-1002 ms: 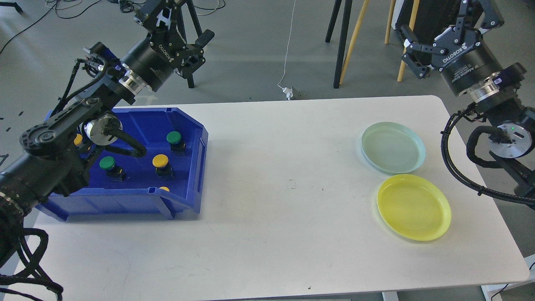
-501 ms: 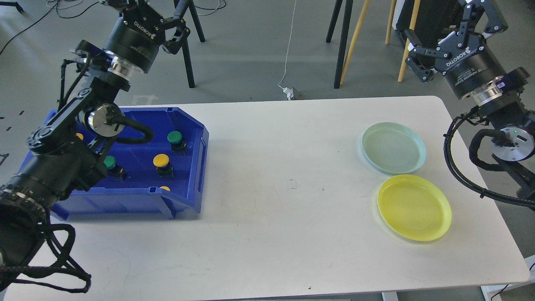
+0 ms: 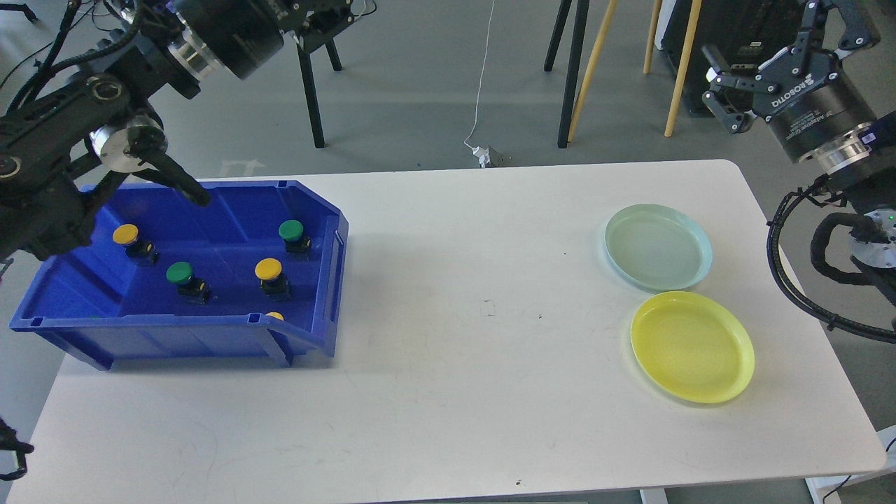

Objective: Pass button and place on color plate
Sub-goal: 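Reach the left gripper down into the blue bin toward a button, then grasp a black button with the left gripper and lift it out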

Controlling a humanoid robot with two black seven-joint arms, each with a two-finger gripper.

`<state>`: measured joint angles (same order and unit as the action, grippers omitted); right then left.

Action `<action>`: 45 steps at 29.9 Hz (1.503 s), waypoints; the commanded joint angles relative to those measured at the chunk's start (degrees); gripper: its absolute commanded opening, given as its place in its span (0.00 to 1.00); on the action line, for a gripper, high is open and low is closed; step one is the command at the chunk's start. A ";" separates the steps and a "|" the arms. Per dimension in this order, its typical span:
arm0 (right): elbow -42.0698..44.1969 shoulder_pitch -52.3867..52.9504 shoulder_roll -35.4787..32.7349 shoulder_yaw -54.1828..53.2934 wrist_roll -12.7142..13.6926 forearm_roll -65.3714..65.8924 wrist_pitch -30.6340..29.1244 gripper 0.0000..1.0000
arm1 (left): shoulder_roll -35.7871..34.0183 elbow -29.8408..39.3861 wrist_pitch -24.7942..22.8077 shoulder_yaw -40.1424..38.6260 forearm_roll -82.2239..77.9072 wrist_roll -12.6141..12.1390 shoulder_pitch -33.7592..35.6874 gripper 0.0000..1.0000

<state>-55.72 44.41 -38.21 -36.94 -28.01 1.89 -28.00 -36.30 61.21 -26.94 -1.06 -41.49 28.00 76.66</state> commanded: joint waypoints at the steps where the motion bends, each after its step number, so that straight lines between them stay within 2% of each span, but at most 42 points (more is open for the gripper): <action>1: 0.00 -0.64 -0.11 0.21 0.01 0.04 0.00 1.00 | 0.26 0.31 5.74 22.89 -11.13 0.00 10.77 0.99; 5: 0.00 -1.95 -0.11 0.21 0.01 0.04 0.00 1.00 | 6.14 -0.83 10.06 42.50 -21.42 0.00 16.76 0.99; 10: 0.00 -3.36 -0.20 0.12 0.01 0.04 0.00 1.00 | 10.45 -6.44 10.68 51.59 -26.18 0.00 15.89 0.99; 18: 0.00 -3.72 -0.55 0.21 0.01 0.04 0.00 1.00 | 12.66 -15.77 10.15 52.48 -26.98 0.00 9.30 0.99; 28: 0.00 -4.07 -0.55 0.29 0.01 0.04 0.00 1.00 | 15.03 -18.94 8.75 52.39 -26.89 0.00 4.20 0.99; 38: -0.35 -5.12 -0.55 0.38 0.01 -0.05 0.00 1.00 | 15.21 -26.05 8.57 52.48 -27.06 0.00 -1.16 0.98; 45: -0.44 -6.00 -0.55 0.21 0.01 -0.05 0.00 1.00 | 15.21 -28.34 8.83 52.48 -27.06 0.00 -2.66 0.93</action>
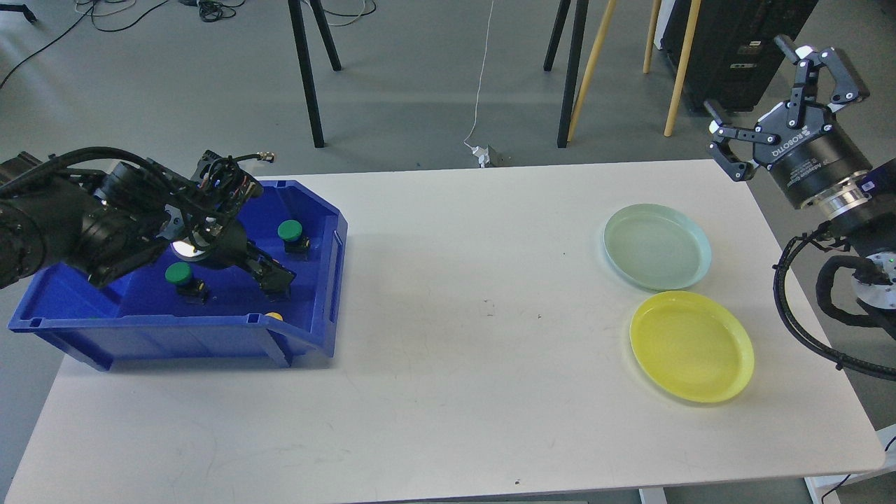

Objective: Pass button and place on color plate
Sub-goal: 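Grasp a black button with the left gripper and lift it out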

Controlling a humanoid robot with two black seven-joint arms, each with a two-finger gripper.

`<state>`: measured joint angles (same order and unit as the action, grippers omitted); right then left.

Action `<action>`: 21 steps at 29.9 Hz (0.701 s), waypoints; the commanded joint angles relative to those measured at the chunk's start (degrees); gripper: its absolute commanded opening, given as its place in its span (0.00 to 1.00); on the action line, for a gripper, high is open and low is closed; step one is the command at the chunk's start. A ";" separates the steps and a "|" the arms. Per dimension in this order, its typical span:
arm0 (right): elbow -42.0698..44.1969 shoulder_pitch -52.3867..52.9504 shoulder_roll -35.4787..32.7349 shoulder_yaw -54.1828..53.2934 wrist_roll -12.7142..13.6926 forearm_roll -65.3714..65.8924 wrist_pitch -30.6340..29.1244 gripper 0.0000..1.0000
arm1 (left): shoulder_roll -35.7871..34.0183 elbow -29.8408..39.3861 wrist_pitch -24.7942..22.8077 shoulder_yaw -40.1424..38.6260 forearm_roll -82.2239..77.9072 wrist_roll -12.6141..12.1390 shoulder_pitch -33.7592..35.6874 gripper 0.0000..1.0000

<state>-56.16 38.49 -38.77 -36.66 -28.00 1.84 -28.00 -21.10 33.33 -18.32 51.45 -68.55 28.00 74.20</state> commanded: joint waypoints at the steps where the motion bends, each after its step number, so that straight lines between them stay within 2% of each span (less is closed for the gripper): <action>1: 0.00 -0.17 0.01 -0.08 0.00 0.00 0.00 1.00 | -0.08 -0.46 0.30 -0.04 0.00 0.00 -0.28 0.90; 3: 0.00 -0.17 0.01 0.01 0.00 0.00 0.00 1.00 | 0.09 -0.46 0.48 -0.04 0.00 0.00 -0.63 0.85; 7: 0.08 -0.26 0.01 0.01 0.00 0.00 0.00 1.00 | 0.70 -0.46 0.48 0.05 -0.09 0.00 -0.81 0.66; 12: 0.08 -1.13 0.01 -0.17 0.00 0.00 0.00 1.00 | 0.97 -0.81 0.74 -0.04 -1.93 0.00 -0.90 0.53; 14: 0.08 -1.22 0.01 -0.17 0.00 0.00 0.00 1.00 | 0.97 -1.25 0.92 -0.21 -2.11 0.00 -0.90 0.51; 15: 0.08 -1.31 0.01 -0.17 0.00 0.00 0.00 1.00 | 1.06 -1.34 1.01 -0.30 -2.20 0.00 -0.90 0.45; 17: 0.17 -1.66 0.01 -0.25 0.00 0.00 0.00 1.00 | 1.15 -1.34 1.01 0.05 -2.81 0.00 -0.81 0.14; 18: 0.08 -1.75 0.01 -0.25 0.00 0.00 0.00 1.00 | 1.15 -1.34 1.01 0.05 -3.94 0.00 -0.72 0.08; 21: 0.08 -1.84 0.01 -0.25 0.00 0.00 0.00 1.00 | 1.06 -1.34 1.01 -0.21 -7.02 0.00 -0.64 0.02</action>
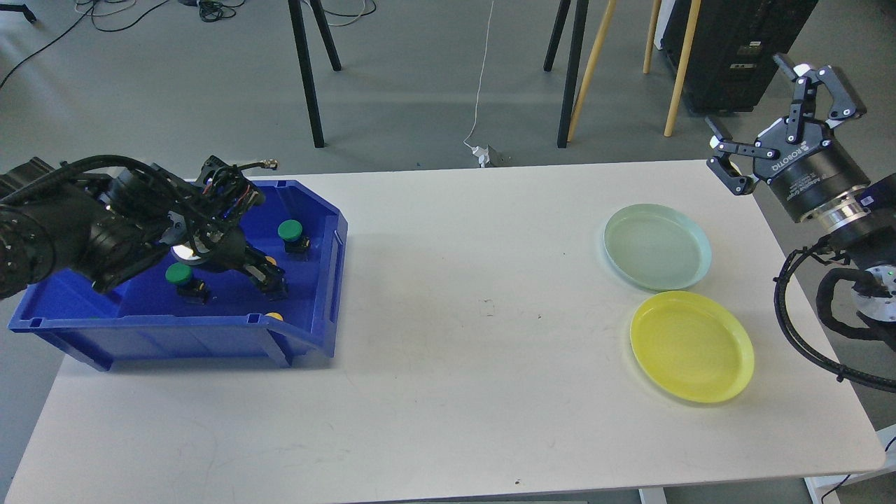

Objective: Pass button and place on color plate
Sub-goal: 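Grasp a black button with the left gripper and lift it out, then extend the left arm with the button toward the raised right gripper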

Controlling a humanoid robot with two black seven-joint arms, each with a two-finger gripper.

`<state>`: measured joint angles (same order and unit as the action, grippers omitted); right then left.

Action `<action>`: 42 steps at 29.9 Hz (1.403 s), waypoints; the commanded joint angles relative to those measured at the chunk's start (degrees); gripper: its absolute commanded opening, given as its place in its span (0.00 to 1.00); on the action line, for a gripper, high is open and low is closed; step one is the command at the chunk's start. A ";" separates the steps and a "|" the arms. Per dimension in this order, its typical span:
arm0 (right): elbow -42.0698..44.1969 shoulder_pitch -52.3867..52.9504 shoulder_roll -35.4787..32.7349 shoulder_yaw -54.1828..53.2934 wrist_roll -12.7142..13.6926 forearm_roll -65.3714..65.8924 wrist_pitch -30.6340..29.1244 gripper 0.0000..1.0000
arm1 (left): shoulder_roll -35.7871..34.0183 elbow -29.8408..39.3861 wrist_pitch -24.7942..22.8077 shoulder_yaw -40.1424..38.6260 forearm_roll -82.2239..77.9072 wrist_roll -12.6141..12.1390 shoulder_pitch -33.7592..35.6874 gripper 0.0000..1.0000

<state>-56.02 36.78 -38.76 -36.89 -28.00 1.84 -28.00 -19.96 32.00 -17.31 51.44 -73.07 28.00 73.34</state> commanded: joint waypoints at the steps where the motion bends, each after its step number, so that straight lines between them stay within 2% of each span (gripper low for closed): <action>1: -0.05 -0.13 0.00 -0.02 0.00 0.00 0.00 1.00 | -0.34 0.43 0.00 -0.28 -2.95 0.00 0.48 0.02; 3: 0.04 -0.13 0.00 -0.02 0.00 0.00 0.00 1.00 | -1.56 1.83 -0.09 -0.90 -3.05 0.00 1.71 0.02; 5: 0.04 -0.21 -0.09 -0.02 0.00 0.00 0.00 1.00 | -5.50 7.17 -0.09 -1.25 -2.96 0.00 5.91 0.02; 9: 0.04 -0.56 -0.26 -0.02 0.00 0.00 0.00 1.00 | -17.79 26.05 -0.70 -8.26 -2.96 0.00 16.28 0.02; 11: -0.22 -1.00 -0.35 -0.11 0.00 -0.09 0.00 1.00 | -23.34 32.66 -1.76 -13.45 -2.96 0.00 19.46 0.02; 14: -1.45 -1.53 -1.84 -0.81 0.00 -0.52 0.00 1.00 | -28.36 38.74 -6.05 -24.24 -2.17 0.00 20.62 0.02; 17: -8.46 -1.97 -6.57 -0.38 0.00 -0.44 0.00 1.00 | -28.12 42.35 -7.47 -35.58 5.53 0.00 16.51 0.03; 18: -11.71 -2.23 -8.94 -0.11 0.00 -0.26 0.00 1.00 | -26.28 42.45 -7.13 -38.31 10.27 0.00 13.79 0.03; 20: -17.60 -2.67 -13.25 0.15 0.00 0.52 4.16 1.00 | -19.71 40.88 -5.55 -42.63 17.66 0.00 10.09 0.04; 24: -26.40 -5.13 -20.29 1.03 0.00 1.32 8.84 1.00 | -2.76 31.05 0.16 -47.47 23.32 0.00 2.88 0.05; 26: -28.69 -6.53 -21.97 1.38 0.00 2.98 8.93 1.00 | 4.46 24.82 1.40 -50.63 23.23 0.00 -0.55 0.05; 29: -29.93 -7.86 -21.71 2.87 0.00 5.97 8.75 1.00 | 11.16 17.51 1.31 -56.08 22.97 0.00 -4.60 0.05; 33: -30.90 -7.86 -18.91 4.37 0.00 7.03 8.40 1.00 | 13.81 15.03 1.31 -60.39 22.97 0.00 -6.19 0.05; 38: -30.90 -7.33 -14.07 4.28 2.07 7.12 8.40 1.00 | 14.16 14.85 1.49 -60.67 22.97 0.00 -6.19 0.05; 42: -30.46 -6.81 -11.70 4.11 2.25 7.12 9.10 0.99 | 14.25 14.85 1.58 -60.67 22.88 0.00 -6.19 0.06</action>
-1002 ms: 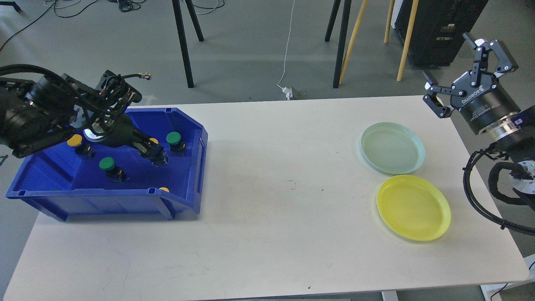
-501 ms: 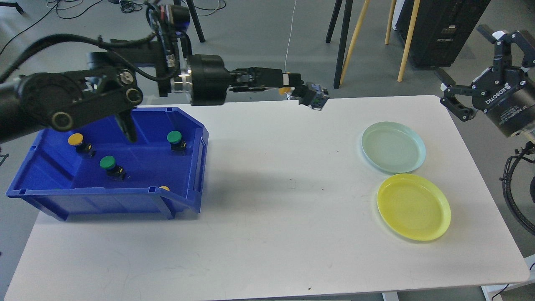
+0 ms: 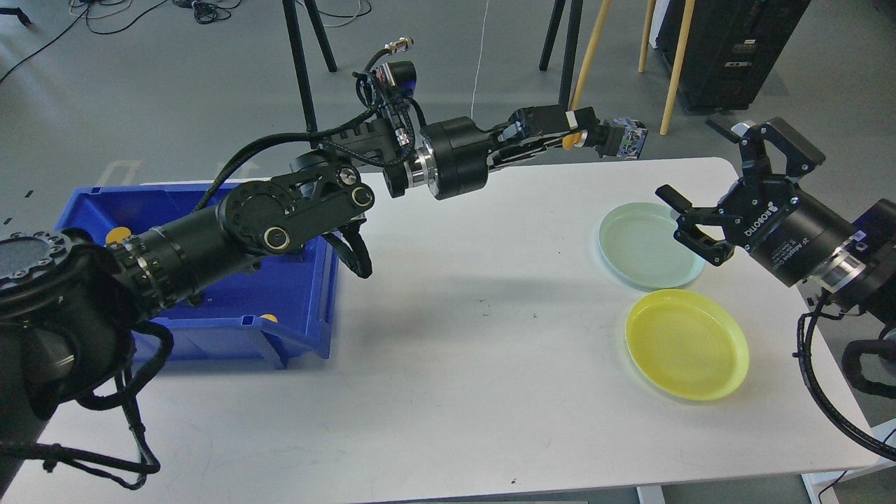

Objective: Pass button and place on color plate
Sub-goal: 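Extend the left arm with the button toward the raised right gripper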

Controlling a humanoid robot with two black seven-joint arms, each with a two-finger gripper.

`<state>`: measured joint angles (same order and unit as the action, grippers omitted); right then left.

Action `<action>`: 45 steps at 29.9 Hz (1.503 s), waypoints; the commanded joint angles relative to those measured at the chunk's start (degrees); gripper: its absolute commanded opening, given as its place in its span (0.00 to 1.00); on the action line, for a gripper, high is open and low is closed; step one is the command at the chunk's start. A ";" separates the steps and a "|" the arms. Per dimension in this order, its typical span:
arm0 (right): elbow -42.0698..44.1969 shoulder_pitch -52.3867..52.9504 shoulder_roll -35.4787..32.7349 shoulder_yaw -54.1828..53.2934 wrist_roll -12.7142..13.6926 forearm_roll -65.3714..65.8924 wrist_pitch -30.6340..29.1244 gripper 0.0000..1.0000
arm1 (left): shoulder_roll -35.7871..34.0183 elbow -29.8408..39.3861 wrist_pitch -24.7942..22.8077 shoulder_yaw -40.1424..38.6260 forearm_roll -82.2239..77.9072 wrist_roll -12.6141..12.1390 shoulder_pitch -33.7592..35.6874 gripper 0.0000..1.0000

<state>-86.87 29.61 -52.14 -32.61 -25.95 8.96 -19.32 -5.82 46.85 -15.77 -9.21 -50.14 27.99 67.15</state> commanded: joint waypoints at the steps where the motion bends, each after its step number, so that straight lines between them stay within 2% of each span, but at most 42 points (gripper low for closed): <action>1: 0.47 0.79 2.30 -0.18 0.20 -0.09 0.59 0.99 | 0.11 0.00 0.04 0.07 -0.05 0.01 0.00 0.06; 10: 0.56 2.03 3.62 0.00 0.20 -0.35 2.09 0.97 | 0.11 0.00 -0.14 0.42 -0.05 0.01 0.00 0.06; 13: 0.56 2.12 3.62 -0.09 0.29 -0.35 3.14 0.94 | 0.11 0.00 -0.14 0.42 -0.13 0.01 0.00 0.06; 19: 0.65 3.08 3.62 0.26 0.99 -0.35 3.50 0.79 | 0.11 0.00 -0.14 0.42 -0.13 0.01 0.00 0.06; 28: 1.09 4.05 3.80 0.35 1.69 -0.35 3.67 0.78 | 0.11 0.09 -0.14 0.42 -0.05 0.01 0.00 0.06; 40: 1.61 4.05 5.29 0.44 2.31 -0.17 3.58 0.70 | 0.11 0.09 -0.14 0.42 -0.05 0.01 0.00 0.06; 45: 1.61 3.96 5.47 0.44 2.40 -0.17 3.58 0.63 | 0.11 0.09 -0.14 0.42 -0.05 0.01 0.00 0.06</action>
<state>-85.26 33.63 -46.70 -32.17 -23.59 8.81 -15.73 -5.71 46.94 -15.91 -8.79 -50.18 28.00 67.15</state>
